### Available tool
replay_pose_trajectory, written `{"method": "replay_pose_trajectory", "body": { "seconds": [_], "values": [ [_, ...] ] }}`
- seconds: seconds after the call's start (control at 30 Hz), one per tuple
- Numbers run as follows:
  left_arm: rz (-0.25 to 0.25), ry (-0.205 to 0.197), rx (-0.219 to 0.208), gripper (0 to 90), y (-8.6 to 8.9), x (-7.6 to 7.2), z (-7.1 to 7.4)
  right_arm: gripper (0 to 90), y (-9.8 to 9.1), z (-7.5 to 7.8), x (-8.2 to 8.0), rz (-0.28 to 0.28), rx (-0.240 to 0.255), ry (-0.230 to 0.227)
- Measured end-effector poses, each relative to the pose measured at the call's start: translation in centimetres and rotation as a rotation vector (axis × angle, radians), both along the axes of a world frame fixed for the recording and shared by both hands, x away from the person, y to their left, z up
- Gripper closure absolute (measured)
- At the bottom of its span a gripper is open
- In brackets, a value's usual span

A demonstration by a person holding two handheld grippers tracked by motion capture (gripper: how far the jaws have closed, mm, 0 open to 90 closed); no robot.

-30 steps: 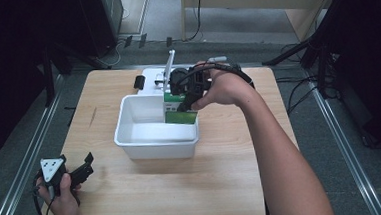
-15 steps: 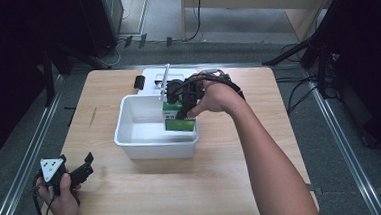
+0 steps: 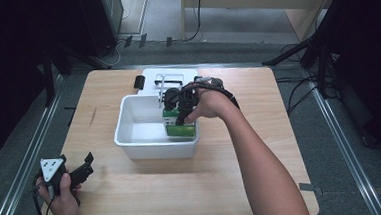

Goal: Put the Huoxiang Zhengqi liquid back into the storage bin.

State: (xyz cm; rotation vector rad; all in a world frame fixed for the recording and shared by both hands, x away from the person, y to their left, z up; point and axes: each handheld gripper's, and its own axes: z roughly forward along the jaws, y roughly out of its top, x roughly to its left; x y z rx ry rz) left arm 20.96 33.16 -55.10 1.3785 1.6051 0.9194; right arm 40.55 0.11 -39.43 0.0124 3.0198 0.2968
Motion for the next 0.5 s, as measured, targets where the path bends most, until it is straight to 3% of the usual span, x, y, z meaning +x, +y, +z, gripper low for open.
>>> {"method": "replay_pose_trajectory", "body": {
  "seconds": [0.3, 0.5],
  "values": [
    [-0.004, 0.001, -0.002, 10.0, 0.0, 0.0, 0.0, 61.4, -0.1, -0.9, 0.0, -0.01, -0.007, 0.024],
    [-0.003, 0.001, -0.005, 10.0, 0.0, 0.0, 0.0, 58.6, -0.3, 0.3, -0.1, -0.053, 0.049, 0.029]
  ]
}}
